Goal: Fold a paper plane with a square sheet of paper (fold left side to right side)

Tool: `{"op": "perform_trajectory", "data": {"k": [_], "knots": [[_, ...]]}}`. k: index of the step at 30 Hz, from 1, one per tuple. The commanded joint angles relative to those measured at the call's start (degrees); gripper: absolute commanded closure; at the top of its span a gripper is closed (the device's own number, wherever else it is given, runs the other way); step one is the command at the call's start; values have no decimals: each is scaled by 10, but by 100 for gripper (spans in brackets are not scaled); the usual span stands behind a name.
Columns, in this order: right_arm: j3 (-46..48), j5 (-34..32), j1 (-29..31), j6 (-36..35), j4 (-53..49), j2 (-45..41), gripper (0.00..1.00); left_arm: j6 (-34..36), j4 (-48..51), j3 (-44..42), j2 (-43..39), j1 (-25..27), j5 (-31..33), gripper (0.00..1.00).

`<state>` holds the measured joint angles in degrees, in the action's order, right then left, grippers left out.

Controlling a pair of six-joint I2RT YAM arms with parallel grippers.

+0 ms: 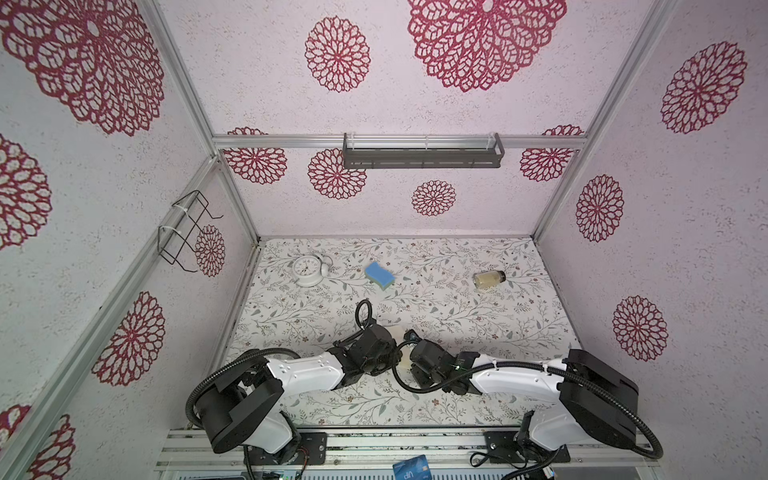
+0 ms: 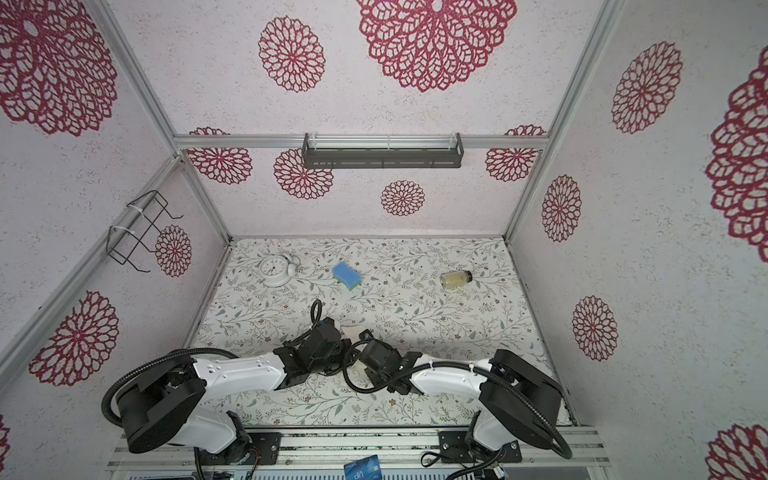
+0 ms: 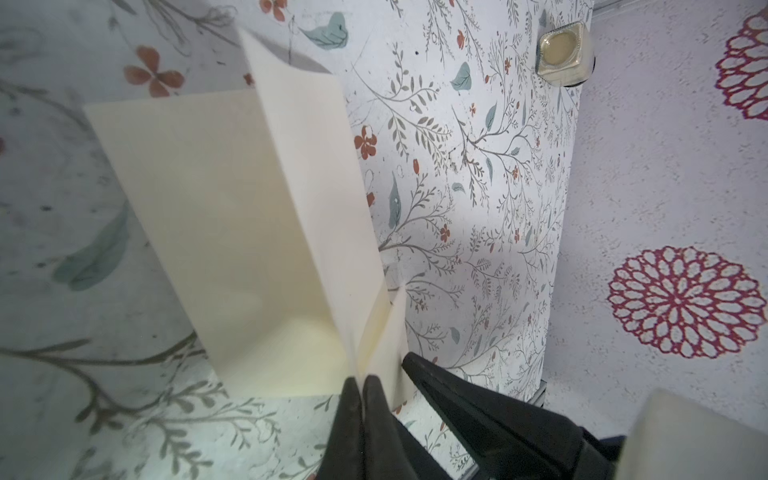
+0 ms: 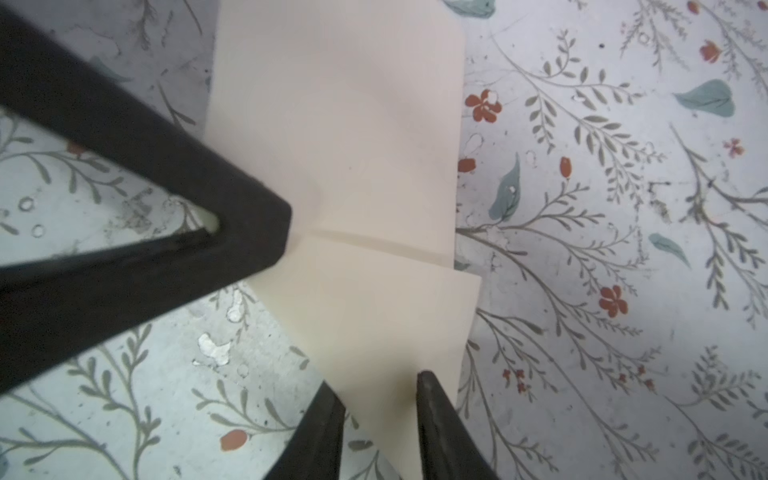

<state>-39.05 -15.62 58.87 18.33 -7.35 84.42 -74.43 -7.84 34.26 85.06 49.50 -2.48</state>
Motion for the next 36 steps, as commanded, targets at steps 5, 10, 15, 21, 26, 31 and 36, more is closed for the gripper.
{"op": "perform_trajectory", "data": {"k": [5,10,15,21,26,31,36], "knots": [[-8,-16,3,-4,9,4,82,-6,3,11,-12,-7,-3,100],[-5,-9,3,-3,15,7,92,-2,5,13,-12,-8,-4,100],[0,12,2,5,26,10,100,19,32,31,-24,-19,2,70],[13,53,-12,28,48,9,100,45,74,48,-53,-45,14,53],[41,145,-65,61,89,-12,100,55,107,41,-82,-54,31,50],[49,236,-116,85,103,-12,100,58,117,16,-95,-55,35,56],[49,324,-154,110,110,13,100,71,114,-2,-92,-48,38,79]]}}
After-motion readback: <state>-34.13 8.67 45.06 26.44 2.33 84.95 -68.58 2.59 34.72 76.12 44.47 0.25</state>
